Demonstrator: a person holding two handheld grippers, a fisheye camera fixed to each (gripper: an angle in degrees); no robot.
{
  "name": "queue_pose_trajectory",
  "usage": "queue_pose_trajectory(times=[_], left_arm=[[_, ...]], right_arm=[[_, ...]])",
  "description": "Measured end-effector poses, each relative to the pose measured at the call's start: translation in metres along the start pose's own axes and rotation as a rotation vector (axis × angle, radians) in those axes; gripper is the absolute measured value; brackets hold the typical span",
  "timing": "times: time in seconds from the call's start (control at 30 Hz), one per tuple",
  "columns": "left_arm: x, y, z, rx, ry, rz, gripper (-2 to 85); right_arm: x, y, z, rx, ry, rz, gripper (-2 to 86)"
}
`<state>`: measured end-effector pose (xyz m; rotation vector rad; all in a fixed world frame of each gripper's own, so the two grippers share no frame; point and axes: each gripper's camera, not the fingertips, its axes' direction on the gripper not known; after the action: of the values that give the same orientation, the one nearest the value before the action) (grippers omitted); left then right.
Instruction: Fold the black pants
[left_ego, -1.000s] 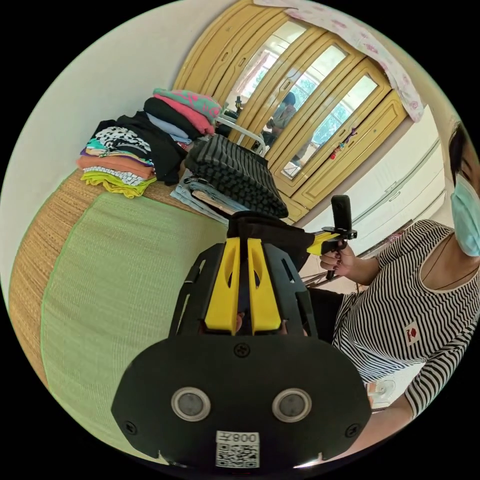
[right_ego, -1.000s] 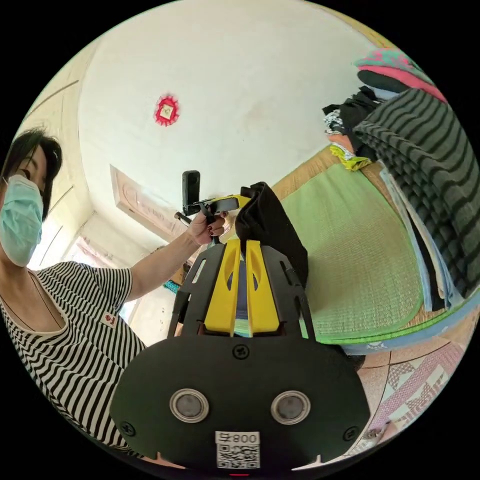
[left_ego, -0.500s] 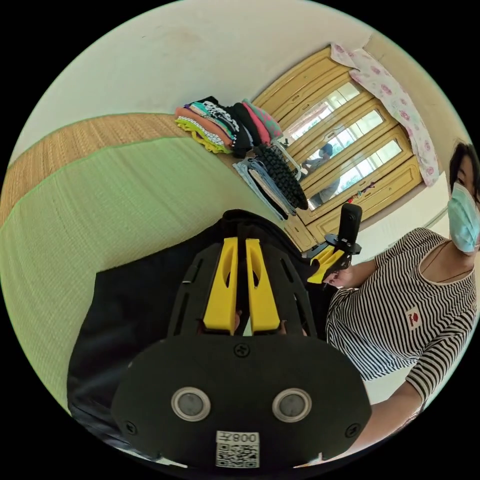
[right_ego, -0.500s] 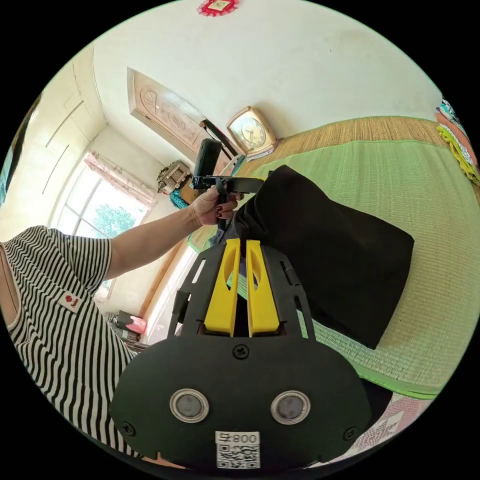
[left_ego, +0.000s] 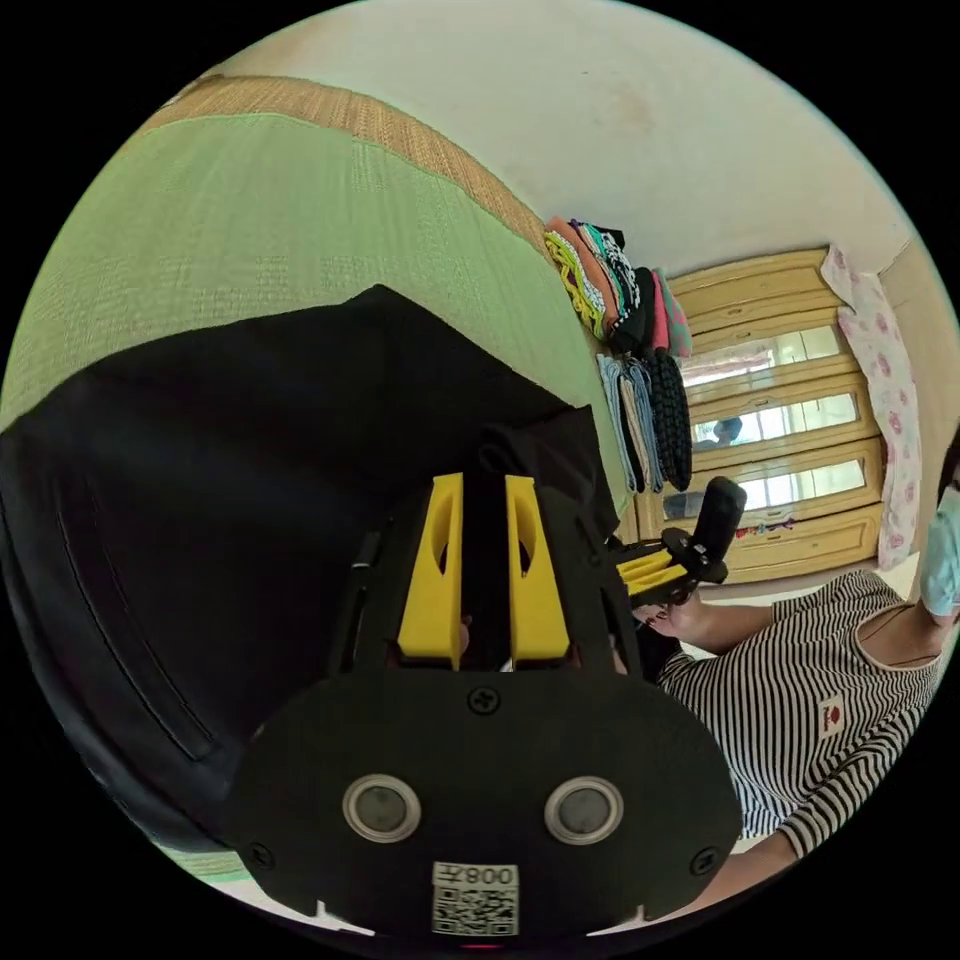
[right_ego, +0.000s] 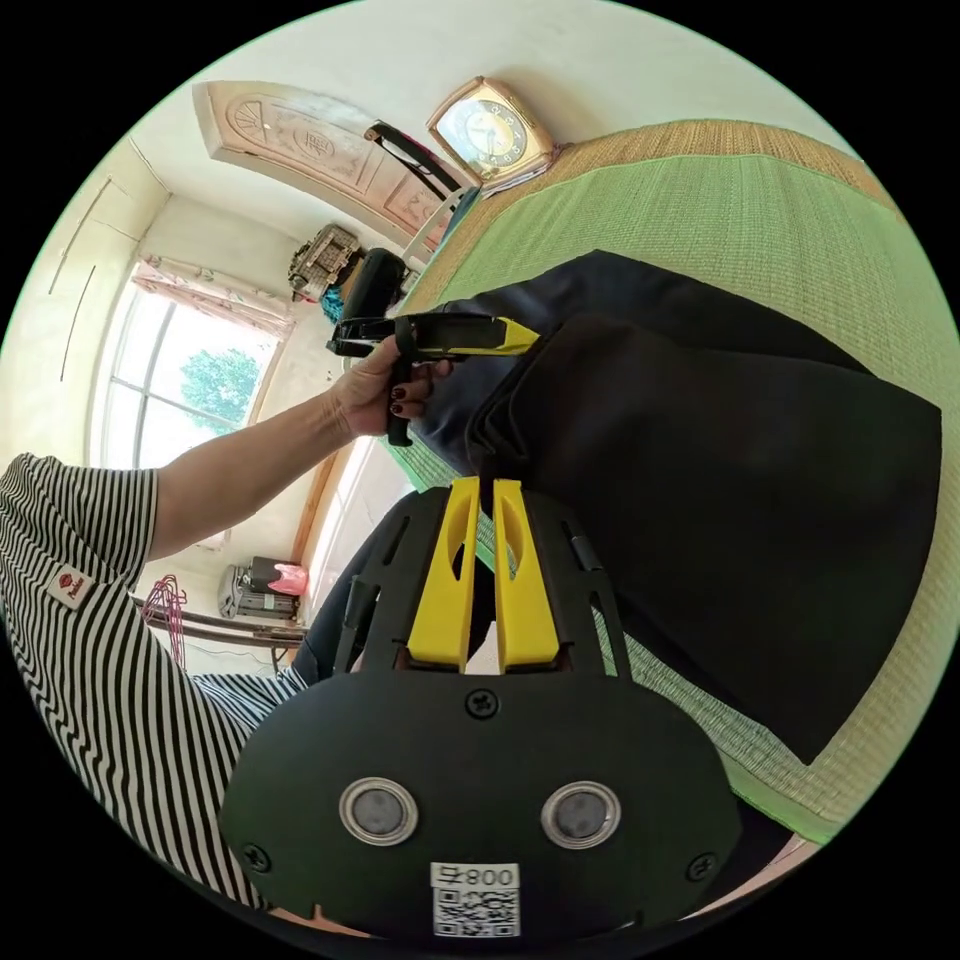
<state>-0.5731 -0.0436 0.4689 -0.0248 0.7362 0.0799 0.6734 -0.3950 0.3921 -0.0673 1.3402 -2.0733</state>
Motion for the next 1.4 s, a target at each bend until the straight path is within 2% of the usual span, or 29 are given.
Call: queue_pose_trajectory(times=[0.07, 0.17, 0.4, 0.53, 0.7, 0.8, 0.93, 1.03, 1.1, 1.23, 1.4], left_arm=[[-0.014, 0.013, -0.021, 0.089, 0.137, -0.070, 9.3], [-0.022, 0.025, -0.036, 0.106, 0.183, -0.119, 9.7], [-0.023, 0.041, -0.073, 0.122, -0.058, -0.203, 9.1], [-0.036, 0.040, -0.077, 0.056, -0.061, -0.245, 6.5], [-0.036, 0.037, -0.096, 0.052, -0.076, -0.210, 3.5], [-0.036, 0.035, -0.107, 0.059, -0.074, -0.178, 2.9], [-0.046, 0.036, -0.116, 0.045, -0.076, -0.194, 2.5], [-0.050, 0.038, -0.125, 0.056, -0.070, -0.194, 2.4], [-0.052, 0.039, -0.130, 0.067, -0.063, -0.191, 2.4], [-0.057, 0.038, -0.139, 0.092, -0.050, -0.184, 2.4], [-0.067, 0.041, -0.141, 0.074, -0.036, -0.208, 2.4]], right_arm=[[0.000, -0.008, 0.008, -0.011, -0.026, -0.003, 2.1], [-0.005, -0.021, 0.026, -0.059, -0.058, -0.030, 2.2], [-0.017, -0.050, 0.026, -0.032, 0.015, -0.059, 1.3], [-0.010, -0.077, 0.027, -0.021, 0.067, -0.036, 2.6], [-0.013, -0.109, 0.058, -0.137, 0.108, -0.051, 8.8], [-0.021, -0.113, 0.075, -0.179, 0.132, -0.079, 9.7], [-0.030, -0.117, 0.094, -0.219, 0.201, -0.130, 8.1], [-0.039, -0.119, 0.095, -0.217, 0.225, -0.178, 2.2], [-0.044, -0.119, 0.085, -0.191, 0.181, -0.196, 0.9], [-0.046, -0.115, 0.070, -0.149, 0.068, -0.184, 0.6], [-0.052, -0.110, 0.072, -0.114, 0.191, -0.220, 2.6]])
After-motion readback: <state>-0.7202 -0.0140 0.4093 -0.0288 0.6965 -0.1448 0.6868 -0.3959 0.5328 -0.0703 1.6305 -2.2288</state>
